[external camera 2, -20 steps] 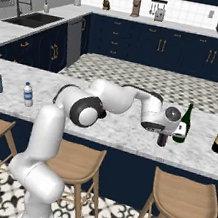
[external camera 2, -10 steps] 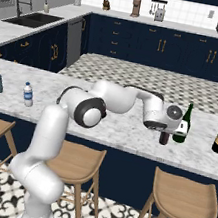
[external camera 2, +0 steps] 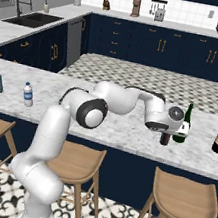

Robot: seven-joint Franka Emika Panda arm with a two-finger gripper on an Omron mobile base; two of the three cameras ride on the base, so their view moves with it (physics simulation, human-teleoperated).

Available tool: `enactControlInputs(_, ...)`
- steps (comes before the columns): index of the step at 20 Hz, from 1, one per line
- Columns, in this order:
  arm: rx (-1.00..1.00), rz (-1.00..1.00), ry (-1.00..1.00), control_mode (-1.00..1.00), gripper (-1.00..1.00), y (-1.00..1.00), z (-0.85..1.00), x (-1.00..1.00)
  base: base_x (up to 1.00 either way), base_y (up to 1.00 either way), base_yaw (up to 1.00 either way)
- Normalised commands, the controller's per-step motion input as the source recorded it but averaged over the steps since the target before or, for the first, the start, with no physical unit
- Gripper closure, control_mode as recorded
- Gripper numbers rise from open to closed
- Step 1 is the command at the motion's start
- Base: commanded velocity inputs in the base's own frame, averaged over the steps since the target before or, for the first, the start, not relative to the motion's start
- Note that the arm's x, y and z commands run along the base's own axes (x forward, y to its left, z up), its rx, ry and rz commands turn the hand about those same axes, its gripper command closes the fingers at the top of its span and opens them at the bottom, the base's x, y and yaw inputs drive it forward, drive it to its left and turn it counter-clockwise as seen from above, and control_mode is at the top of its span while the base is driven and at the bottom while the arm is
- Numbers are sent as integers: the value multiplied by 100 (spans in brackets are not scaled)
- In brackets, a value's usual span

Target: Move the plastic bottles in the middle to the plastics group, and the glass bottles in the middle to the glass group.

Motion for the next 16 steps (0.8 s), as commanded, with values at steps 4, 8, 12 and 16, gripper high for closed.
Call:
enactControlInputs(4, 0, 0, 0, -100, 100, 0, -6, 0, 0, 0, 0)
enactControlInputs(8, 0, 0, 0, -100, 100, 0, -1, 0, 0, 0, 0)
enactControlInputs(12, 0, 0, 0, -100, -100, 0, 0, 0, 0, 0, 0)
enactControlInputs(16, 0, 0, 0, -100, -100, 0, 2, 0, 0, 0, 0)
